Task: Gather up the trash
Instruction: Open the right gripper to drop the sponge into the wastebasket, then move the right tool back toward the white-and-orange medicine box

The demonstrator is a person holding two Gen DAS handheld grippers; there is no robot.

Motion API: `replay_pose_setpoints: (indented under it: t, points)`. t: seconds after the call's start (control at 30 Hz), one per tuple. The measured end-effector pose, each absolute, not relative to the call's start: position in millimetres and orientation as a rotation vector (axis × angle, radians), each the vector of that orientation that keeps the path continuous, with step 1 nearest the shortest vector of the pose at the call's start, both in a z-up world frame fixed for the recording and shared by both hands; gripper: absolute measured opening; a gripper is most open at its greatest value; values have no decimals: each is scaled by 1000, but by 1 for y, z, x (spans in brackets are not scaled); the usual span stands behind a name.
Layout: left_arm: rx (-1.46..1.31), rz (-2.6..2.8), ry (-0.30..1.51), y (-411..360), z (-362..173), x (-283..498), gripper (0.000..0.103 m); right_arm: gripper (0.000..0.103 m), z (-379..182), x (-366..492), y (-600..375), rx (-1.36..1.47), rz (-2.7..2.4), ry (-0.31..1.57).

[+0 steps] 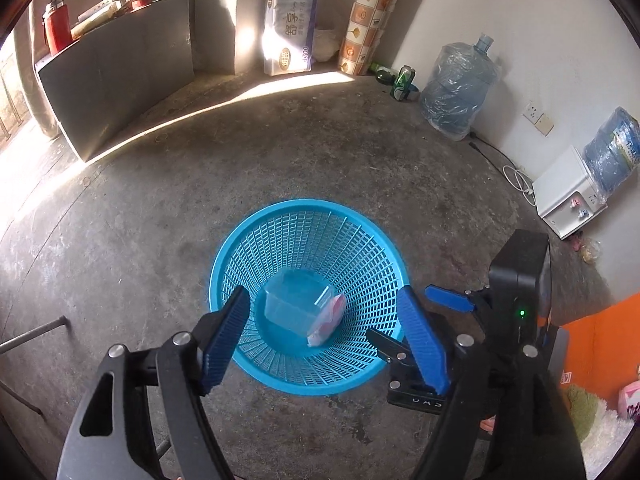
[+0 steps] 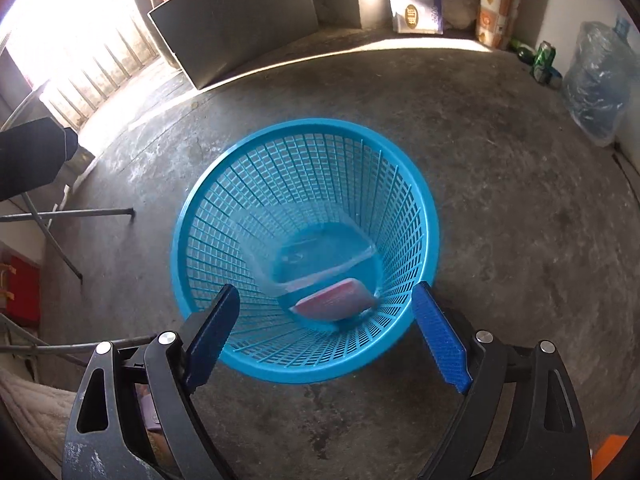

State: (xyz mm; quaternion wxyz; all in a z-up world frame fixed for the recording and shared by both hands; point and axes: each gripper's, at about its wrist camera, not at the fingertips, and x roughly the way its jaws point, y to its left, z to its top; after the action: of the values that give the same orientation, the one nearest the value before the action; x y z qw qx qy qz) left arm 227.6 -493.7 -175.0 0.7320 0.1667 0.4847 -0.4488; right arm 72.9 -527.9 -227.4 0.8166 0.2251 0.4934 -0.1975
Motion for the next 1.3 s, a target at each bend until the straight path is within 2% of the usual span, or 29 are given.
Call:
replay_pose_setpoints:
  t: [0.43, 0.73, 1.03, 1.17, 1.3]
  points:
    - [301, -1015, 921, -458, -87, 196, 79, 84, -163, 4, -524, 553, -466, 890]
    - [198, -1007, 848, -379, -26, 159, 84, 85, -112, -36, -495, 532, -491, 825]
    - [137, -923, 856, -271, -7, 124, 84, 95, -64, -28, -440, 364, -440, 792]
    - [76, -941, 932, -227, -9, 115, 84, 95, -44, -10, -415, 267, -418, 788]
    - [63, -878, 920, -188, -9, 101, 88, 95, -25, 8, -389, 183, -389, 778]
